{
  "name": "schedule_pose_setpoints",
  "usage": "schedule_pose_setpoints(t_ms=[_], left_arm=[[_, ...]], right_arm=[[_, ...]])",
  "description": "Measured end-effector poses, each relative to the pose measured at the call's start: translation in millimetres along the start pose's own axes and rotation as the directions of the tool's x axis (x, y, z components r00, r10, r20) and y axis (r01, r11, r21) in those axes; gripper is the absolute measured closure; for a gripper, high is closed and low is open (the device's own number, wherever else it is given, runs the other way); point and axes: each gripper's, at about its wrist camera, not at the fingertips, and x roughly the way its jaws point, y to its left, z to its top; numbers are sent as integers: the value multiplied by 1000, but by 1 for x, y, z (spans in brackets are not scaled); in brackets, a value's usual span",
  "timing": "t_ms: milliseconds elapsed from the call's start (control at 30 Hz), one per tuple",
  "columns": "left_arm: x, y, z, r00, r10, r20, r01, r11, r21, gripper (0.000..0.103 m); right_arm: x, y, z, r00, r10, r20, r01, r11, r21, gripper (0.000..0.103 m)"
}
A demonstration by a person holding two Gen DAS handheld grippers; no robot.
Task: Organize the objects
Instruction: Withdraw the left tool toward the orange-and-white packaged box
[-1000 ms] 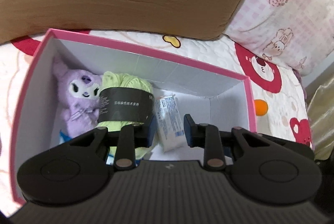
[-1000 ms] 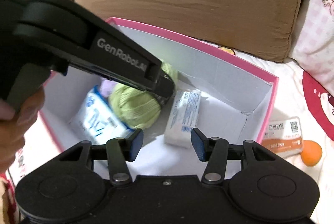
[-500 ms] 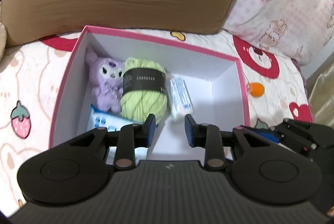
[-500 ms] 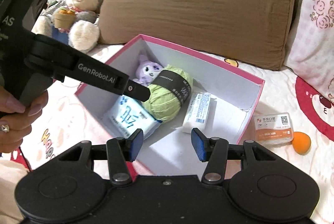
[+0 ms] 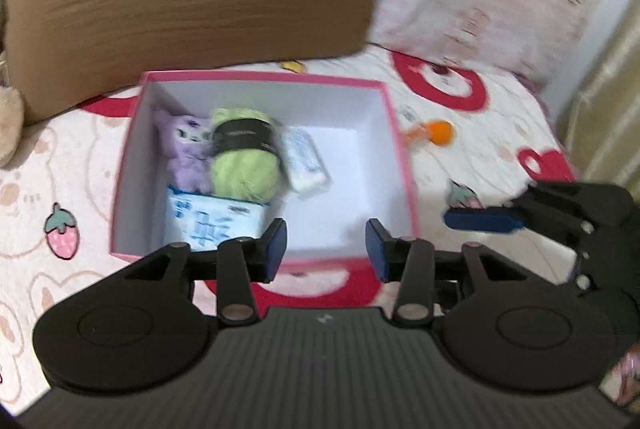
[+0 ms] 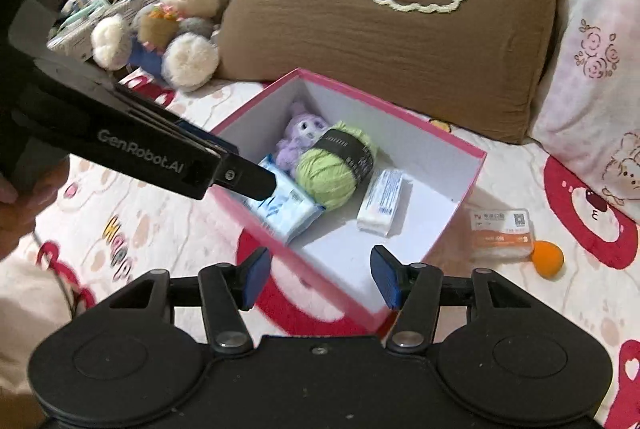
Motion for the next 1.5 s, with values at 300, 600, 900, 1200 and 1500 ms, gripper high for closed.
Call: schedule_pose_setpoints(t_ms=[300,600,900,1200,1500], left_arm=[[-22,-39,-27,996,-53,-66,59,994,88,53],[-15,-67,-53,990,-67,-125,85,986,146,46],[1,-89,-59,986,-50,-162,74,986,151,44],[20,-110,-40,985,-112,-128,128,984,122,17],[51,-115,-1,997,-65,-42,69,994,90,9]], right_arm=[[-39,-9,-29,1000,-21,-23,21,1000,-6,39],[-65,-15,-60,999,-38,-18,37,999,-35,30],[-89,-27,-82,999,-50,22,50,999,-14,21],[-83,-58,-96,991,-90,101,91,996,-7,11],[-75,-87,-94,956,-92,280,104,994,-30,10]])
